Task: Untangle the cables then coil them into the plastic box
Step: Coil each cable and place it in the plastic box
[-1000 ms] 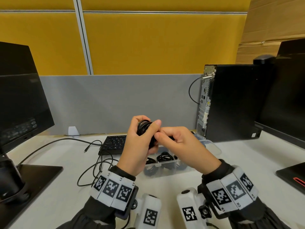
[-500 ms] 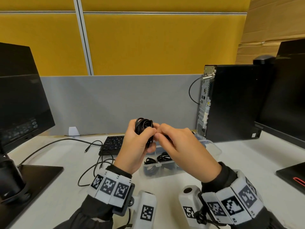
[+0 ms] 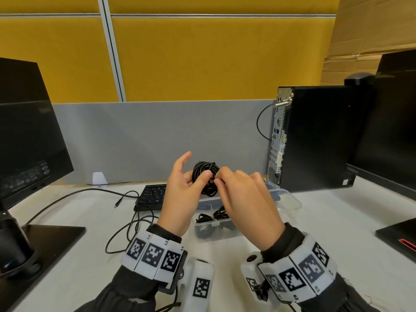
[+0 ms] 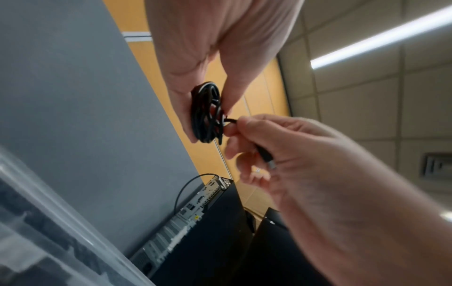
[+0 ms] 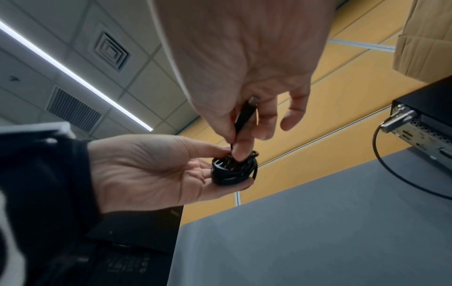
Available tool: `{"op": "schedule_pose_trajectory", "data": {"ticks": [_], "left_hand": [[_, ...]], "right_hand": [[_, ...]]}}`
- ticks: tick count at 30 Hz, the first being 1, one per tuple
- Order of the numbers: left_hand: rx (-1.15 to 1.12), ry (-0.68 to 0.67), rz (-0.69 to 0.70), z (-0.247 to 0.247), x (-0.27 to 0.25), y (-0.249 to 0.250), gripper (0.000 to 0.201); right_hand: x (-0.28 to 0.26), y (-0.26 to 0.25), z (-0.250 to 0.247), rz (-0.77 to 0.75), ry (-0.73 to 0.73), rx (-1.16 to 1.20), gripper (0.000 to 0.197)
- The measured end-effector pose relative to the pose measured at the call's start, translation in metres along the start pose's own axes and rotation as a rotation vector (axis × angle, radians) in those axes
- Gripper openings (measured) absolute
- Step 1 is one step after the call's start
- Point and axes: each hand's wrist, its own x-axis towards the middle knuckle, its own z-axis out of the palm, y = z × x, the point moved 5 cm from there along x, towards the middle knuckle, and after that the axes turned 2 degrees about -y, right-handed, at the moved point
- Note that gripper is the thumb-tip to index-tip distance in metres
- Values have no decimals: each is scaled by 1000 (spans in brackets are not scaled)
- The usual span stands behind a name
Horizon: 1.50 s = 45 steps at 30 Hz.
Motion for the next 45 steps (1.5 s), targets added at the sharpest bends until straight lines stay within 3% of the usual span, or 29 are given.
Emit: {"op": "schedule_pose_trajectory", "data": {"ticks": [6,11,13,16,19,22,25,32,36,39,41,45], "left_hand": [[-123,-41,-109,6,-1,-1,33],[-56,-36,-85,5,0,-1,29],[88,-43,8,5,-1,0,24],[457,-48,260,5,-7,8,21],[619,-60,363,6,-8,14,28],[575,-88,391,4,-9,23,26],[454,-152,402,6,-13,28,28],[189,-116,386,18,-17,20,26],[202,-51,434,18,-16,17,22],[285,-31,504,20,-17,15,22],[311,-33,525,21,-17,13,23],[328,-40,476,23,-15,3,26]], "right_hand": [[-2,-1,6,-2,-104,37,28],[1,4,-1,18,-105,356,23],[3,7,-6,56,-109,496,21],[6,11,-12,140,-176,638,20],[5,9,-12,84,-164,475,25],[5,8,-22,-64,66,36,31],[5,22,-22,-89,205,-53,27],[2,38,8,184,187,602,20],[2,32,22,353,-64,923,23],[1,25,19,418,-153,1124,28],[1,20,14,417,-157,1185,26],[1,22,12,400,-94,1047,23]]}}
